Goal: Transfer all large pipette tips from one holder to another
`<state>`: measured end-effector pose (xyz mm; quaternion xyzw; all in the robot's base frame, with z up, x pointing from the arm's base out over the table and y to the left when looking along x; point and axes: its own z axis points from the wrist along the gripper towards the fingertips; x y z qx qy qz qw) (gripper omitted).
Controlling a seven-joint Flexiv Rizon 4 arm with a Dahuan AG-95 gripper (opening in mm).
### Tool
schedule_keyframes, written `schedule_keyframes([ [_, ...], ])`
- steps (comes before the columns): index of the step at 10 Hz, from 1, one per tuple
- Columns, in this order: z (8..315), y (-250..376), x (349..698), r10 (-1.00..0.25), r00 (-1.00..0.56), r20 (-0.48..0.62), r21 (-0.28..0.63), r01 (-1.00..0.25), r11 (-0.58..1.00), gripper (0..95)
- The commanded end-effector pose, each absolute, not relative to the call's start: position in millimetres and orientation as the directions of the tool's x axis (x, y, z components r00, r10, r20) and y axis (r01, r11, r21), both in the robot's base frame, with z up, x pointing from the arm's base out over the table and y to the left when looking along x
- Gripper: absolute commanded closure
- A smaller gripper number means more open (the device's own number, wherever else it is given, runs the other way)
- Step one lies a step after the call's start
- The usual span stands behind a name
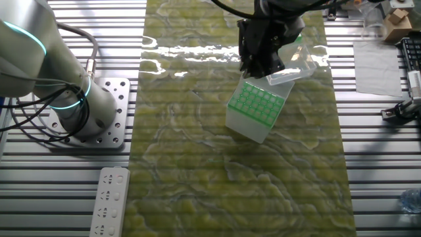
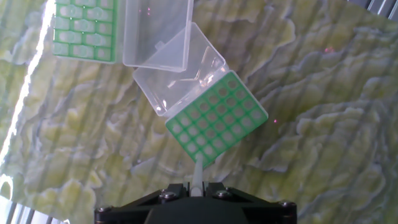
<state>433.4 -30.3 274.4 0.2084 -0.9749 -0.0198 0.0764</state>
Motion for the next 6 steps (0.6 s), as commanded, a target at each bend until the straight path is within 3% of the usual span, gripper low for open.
schedule_keyframes([
  [1,271.2,-30.4,432.0,-0.42,-0.898,0.133,0.072,-0.414,0.908,76.0],
  [2,270.7,-30.1,432.7,-0.427,-0.895,0.132,0.074,-0.42,0.904,57.0],
  [3,269.9,-29.6,433.8,-0.436,-0.891,0.128,0.08,-0.429,0.9,19.0],
  [6,267.5,-27.6,436.9,-0.442,-0.888,0.126,0.084,-0.434,0.897,19.0],
])
